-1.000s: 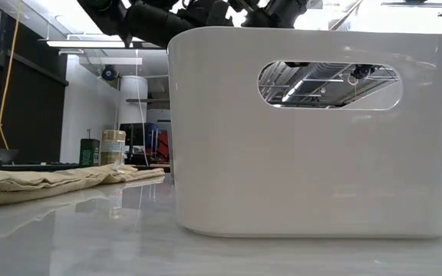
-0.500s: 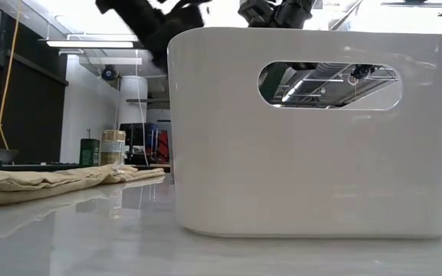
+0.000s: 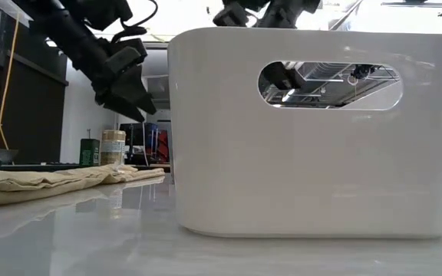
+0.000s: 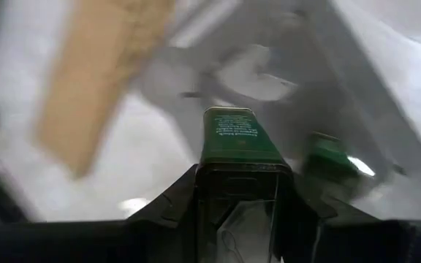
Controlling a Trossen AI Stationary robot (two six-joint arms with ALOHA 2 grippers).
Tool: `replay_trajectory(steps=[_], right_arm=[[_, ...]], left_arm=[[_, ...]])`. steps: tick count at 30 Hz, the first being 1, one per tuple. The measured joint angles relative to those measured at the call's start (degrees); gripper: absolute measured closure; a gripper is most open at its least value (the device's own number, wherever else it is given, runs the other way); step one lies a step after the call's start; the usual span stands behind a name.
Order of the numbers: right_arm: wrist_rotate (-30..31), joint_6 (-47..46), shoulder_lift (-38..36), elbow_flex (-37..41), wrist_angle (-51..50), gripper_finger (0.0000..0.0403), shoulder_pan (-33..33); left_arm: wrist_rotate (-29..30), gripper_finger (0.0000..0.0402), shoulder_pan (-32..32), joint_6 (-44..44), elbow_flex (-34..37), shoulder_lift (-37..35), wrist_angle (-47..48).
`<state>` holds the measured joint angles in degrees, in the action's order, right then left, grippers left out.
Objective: Sort spices by type
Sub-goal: Put the bottom left black seasoning can into the black bin
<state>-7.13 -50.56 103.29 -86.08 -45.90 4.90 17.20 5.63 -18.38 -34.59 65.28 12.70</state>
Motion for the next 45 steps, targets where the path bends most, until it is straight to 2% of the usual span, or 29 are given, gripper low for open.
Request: replay_trajectory(steps=[7,14,20,25,33,39,45], right_arm=[[8.9,-7.1,1.3,0.0,-4.7,0.0281,-1.7],[12.5,-11.5,1.4,0.0,-5.3,0.0281,-2.0],[12.4,-12.9,1.4,0.0,-5.3,0.0281,-1.9],[7.9,-11.1,1.5,0.0,-4.3,0.0281,-1.9],[8.2,-10.0,3.2,0.0,-2.8,0.0281,-1.9],[7.1,-9.0,4.9,-0.1,-2.7,0.028,-1.9],[7.1,-7.3,5.2,-0.1,-1.6,0.024,-1.9]], left_arm=[[0.4,0.0053,0.0,2.0,0.0,0.0,-4.2],[1.4,0.0053,0.0,3.9,0.0,0.0,-5.1],[1.6,0.0053,0.0,5.0,0.0,0.0,-5.4],[1.5,0.0053,0.0,5.0,0.0,1.3,-6.3],[1.3,0.0053,0.0,5.0,0.0,8.1,-8.3],[-1.8,0.0053,0.0,5.0,0.1,12.5,-13.3],[-3.2,0.0053,0.0,3.6,0.0,15.6,-17.1]])
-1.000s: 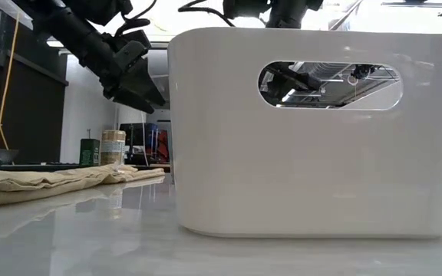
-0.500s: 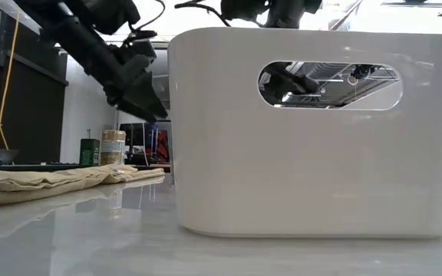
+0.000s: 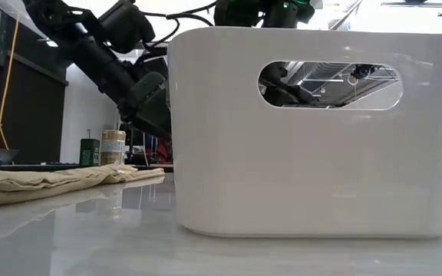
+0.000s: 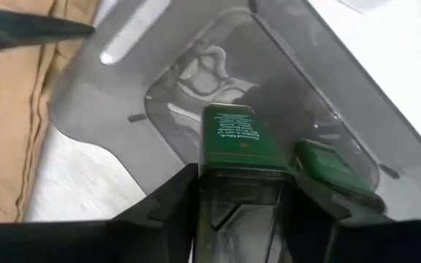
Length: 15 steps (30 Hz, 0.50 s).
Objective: Sort spices by type
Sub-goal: Put the bottom left black seasoning can into the black bin
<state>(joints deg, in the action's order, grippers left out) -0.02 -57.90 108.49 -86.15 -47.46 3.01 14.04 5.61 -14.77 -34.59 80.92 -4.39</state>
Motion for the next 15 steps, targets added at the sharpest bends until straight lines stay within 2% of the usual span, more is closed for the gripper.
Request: replay_trajectory(steps=[15], right_arm=[[-0.1,4.4,0.0,0.0,0.9,0.0232,0.0]], left_arm=[[0.0,0.0053,0.0,-1.6,0.0,0.5,-0.1]])
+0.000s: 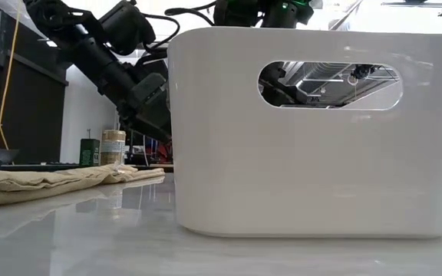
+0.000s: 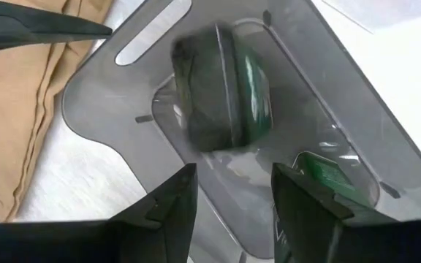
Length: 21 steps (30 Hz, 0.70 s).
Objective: Sort spices by type
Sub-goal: Put the bottom left black seasoning can into the black bin, then adjust the black seasoning cans in the black bin
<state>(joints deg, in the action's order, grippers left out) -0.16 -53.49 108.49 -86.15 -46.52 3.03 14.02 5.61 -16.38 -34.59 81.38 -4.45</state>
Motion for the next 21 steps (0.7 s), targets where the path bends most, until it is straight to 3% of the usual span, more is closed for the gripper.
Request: replay_trajectory(steps=[8,16,21], right_arm=[[-0.7,3.3,0.0,-0.5,-1.0,0.0231,0.1],[-0.4,16.1,-0.2,-8.4,-9.9,0.0235,0.3],[-1.0,22.8,-0.3,-10.6,-21.6,0.0296,-0.6]], left_arm=[[0.0,0.0053,0.0,0.0,0.0,0.0,0.1],[0.0,0.0053,0.0,-2.0,0.0,0.0,0.5],[0.0,0.0053,0.0,-2.0,0.0,0.0,1.0]])
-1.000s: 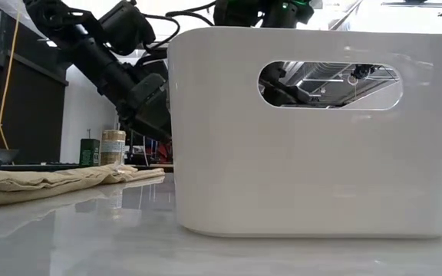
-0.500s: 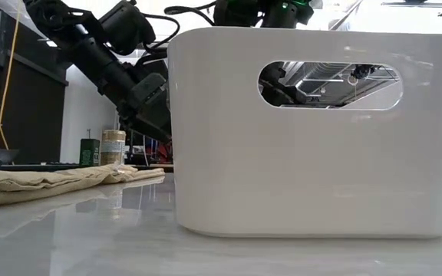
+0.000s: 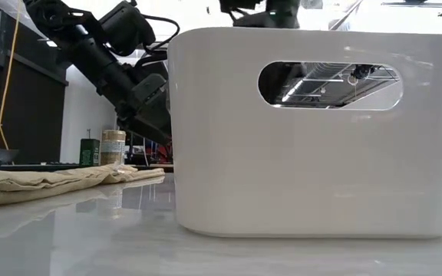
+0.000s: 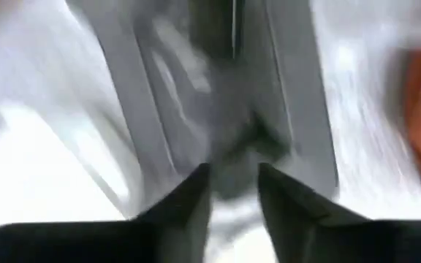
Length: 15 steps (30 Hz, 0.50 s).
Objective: Sort spices by type
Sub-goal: Adjust the black seasoning cans in the black bin
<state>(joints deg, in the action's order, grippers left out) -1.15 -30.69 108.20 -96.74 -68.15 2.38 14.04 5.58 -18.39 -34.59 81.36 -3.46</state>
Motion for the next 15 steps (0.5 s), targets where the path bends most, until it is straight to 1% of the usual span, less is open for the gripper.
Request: replay_trajectory(steps=[3,4,8,10,15], right_arm=[[-0.3,2.3,0.0,1.9,-4.6,0.0373,-1.4],[-0.4,2.5,-0.4,3.0,-5.2,0.0388,-1.8],[-0.3,1.4,-2.0,6.4,-3.7,0.0388,-1.8],[-0.1,0.2,-2.5,8.0,-2.0,0.0398,-1.3],[1.1,-2.8,-2.7,10.7,3.0,0.04,-0.2]], left_arm=[[0.0,0.0053,0.0,0.0,0.0,0.0,0.6],[0.0,0.0053,0.0,0.0,0.0,0.0,0.8],[0.0,0.0053,0.0,-0.1,0.0,0.0,1.0],[0.0,0.0053,0.0,-0.1,0.0,0.0,0.5],[0.0,0.0053,0.0,-0.3,0.0,0.0,0.5]])
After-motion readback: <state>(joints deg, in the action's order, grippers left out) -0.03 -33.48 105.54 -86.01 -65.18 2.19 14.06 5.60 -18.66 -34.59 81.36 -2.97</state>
